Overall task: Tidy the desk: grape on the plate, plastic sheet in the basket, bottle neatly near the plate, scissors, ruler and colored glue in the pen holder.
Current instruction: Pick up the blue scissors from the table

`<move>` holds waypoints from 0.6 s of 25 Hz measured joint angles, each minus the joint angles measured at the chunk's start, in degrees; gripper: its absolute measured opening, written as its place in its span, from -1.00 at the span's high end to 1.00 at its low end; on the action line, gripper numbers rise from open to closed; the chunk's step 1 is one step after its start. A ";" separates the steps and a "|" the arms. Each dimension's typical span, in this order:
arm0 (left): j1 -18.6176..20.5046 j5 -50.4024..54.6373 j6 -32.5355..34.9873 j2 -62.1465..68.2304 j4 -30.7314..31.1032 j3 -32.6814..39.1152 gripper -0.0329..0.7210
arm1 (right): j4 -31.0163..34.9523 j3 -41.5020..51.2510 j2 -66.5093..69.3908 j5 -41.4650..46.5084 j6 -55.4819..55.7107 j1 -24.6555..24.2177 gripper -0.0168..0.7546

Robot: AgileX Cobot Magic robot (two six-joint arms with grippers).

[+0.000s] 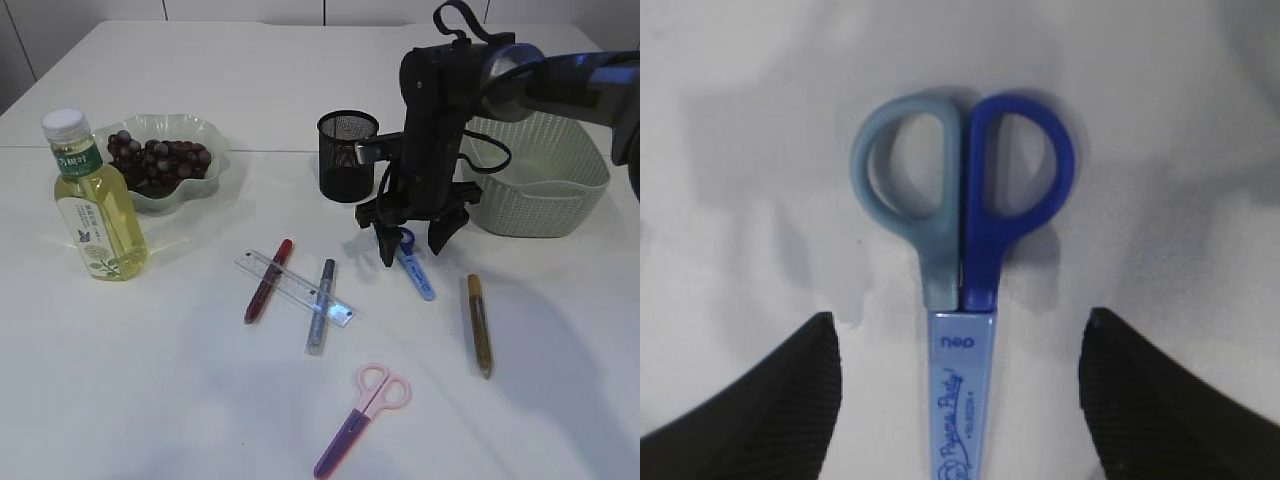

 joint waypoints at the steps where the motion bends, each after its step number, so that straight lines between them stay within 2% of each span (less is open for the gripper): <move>1: 0.00 0.00 0.00 0.00 -0.10 0.00 -0.24 | 0.12 0.00 0.09 0.00 0.00 0.00 -0.53; 15: 0.00 0.00 0.00 0.00 -1.21 0.00 -0.24 | 1.98 -0.02 1.38 -0.22 0.00 -0.32 -0.53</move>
